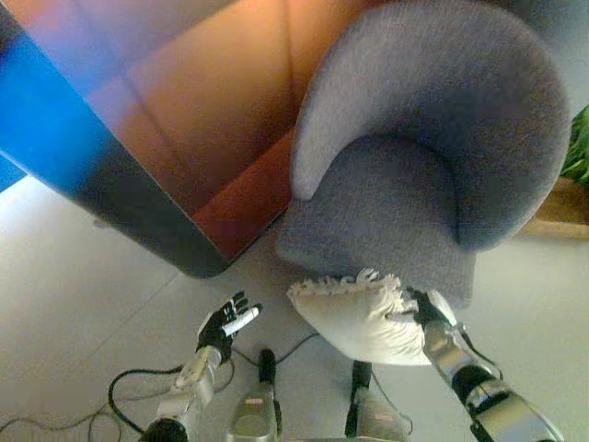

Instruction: Pick up the pillow and put it on the sofa.

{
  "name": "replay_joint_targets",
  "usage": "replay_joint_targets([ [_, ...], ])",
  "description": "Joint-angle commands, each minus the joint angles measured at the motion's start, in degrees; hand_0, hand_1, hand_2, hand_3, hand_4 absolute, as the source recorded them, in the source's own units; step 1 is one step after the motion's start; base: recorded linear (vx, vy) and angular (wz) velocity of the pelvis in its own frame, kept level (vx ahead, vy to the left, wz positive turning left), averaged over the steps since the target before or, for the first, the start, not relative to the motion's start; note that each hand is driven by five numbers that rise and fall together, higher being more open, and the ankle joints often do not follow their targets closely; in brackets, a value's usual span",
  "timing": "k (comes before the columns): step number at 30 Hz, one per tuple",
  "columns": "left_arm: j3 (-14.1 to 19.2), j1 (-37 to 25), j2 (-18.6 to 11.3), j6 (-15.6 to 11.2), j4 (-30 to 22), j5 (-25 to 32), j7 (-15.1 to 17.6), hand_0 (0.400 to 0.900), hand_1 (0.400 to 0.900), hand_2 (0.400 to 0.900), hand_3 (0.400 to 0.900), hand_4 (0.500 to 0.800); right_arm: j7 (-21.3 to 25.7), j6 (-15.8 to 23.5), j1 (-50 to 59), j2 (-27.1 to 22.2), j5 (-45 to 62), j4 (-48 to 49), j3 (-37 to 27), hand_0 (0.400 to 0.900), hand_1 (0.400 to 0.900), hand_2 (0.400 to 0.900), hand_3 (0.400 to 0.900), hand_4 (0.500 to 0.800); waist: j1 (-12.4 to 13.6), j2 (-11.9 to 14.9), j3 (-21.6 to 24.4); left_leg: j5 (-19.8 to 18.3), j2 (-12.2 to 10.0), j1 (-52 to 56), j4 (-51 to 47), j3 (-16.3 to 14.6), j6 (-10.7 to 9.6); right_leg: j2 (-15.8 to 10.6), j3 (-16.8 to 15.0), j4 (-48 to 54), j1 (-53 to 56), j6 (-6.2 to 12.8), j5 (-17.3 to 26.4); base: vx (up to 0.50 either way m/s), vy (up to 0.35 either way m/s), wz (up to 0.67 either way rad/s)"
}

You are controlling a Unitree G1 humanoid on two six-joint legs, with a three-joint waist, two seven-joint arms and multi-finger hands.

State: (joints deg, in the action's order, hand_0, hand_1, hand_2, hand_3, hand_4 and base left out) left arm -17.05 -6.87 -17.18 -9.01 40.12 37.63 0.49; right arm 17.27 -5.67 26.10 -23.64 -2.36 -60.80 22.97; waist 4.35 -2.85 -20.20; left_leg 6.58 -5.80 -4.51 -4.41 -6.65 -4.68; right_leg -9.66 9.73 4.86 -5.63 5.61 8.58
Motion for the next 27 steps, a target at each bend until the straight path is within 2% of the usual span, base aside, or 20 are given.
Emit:
replay_joint_targets([
  [1, -2.4, -6.2, -2.0, -6.1, -3.5, 2.9, 0.5, 0.9, 0.9, 0.9, 0.9, 0.8, 4.0, 0.5, 8.9, -5.1, 1.8, -1.3, 2.9, 0.9, 0.9, 0.9, 0.9, 0.8, 1.7, 0.8, -2.7, -4.2, -0.5, -4.1, 6.8, 6.4, -0.7, -5.9, -2.2, -8.6, -4.3, 5.12, -2.1, -0.09, 0.004, -0.01],
  [13, -4.2, -9.9, -2.5, -9.1, -5.1, 4.7, 1.1, 0.9, 0.9, 0.9, 0.9, 0.8, 0.6, -2.4, 16.9, -7.7, 1.3, -6.2, 3.7, 0.9, 0.9, 0.9, 0.9, 0.8, 2.1, -0.9, -7.5, -3.6, 0.6, -9.7, 9.5, 7.0, -0.6, -6.3, -1.9, -11.0, -9.8, 4.92, -1.6, -0.06, 0.003, 0.0],
  [17, -4.9, -11.3, -2.9, -10.3, -7.0, 5.0, 1.7, 0.9, 0.9, 0.9, 0.9, 0.8, -0.7, -3.4, 19.5, -8.7, 1.7, -7.3, 4.4, 0.9, 0.9, 0.9, 0.9, 0.8, 2.2, -1.4, -9.4, -3.3, 0.8, -11.8, 10.6, 6.9, -0.6, -6.5, -1.6, -12.0, -11.9, 4.85, -1.5, -0.04, -0.004, 0.03],
  [24, -5.7, -13.3, -3.9, -10.0, -10.5, 5.8, 3.2, 0.9, 0.9, 0.9, 0.9, 0.8, -4.9, -4.8, 23.0, -9.4, 1.7, -9.2, 5.7, 0.9, 0.9, 0.9, 0.9, 0.8, 2.4, -2.1, -9.6, -2.8, 1.3, -15.7, 11.1, 7.3, -0.3, -6.1, -1.8, -13.0, -15.9, 4.57, -1.2, -0.02, -0.012, 0.06],
  [27, -5.6, -14.1, -4.3, -9.4, -11.2, 5.9, 3.6, 0.9, 0.9, 0.9, 0.9, 0.8, -6.4, -5.3, 24.0, -9.6, 1.2, -9.7, 6.0, 0.4, 0.4, 0.4, 0.4, 0.5, 2.5, -2.0, -9.6, -2.7, 1.5, -16.5, 11.2, 7.4, -0.2, -6.1, -1.8, -13.3, -16.8, 4.62, -1.1, -0.02, -0.025, 0.06],
])
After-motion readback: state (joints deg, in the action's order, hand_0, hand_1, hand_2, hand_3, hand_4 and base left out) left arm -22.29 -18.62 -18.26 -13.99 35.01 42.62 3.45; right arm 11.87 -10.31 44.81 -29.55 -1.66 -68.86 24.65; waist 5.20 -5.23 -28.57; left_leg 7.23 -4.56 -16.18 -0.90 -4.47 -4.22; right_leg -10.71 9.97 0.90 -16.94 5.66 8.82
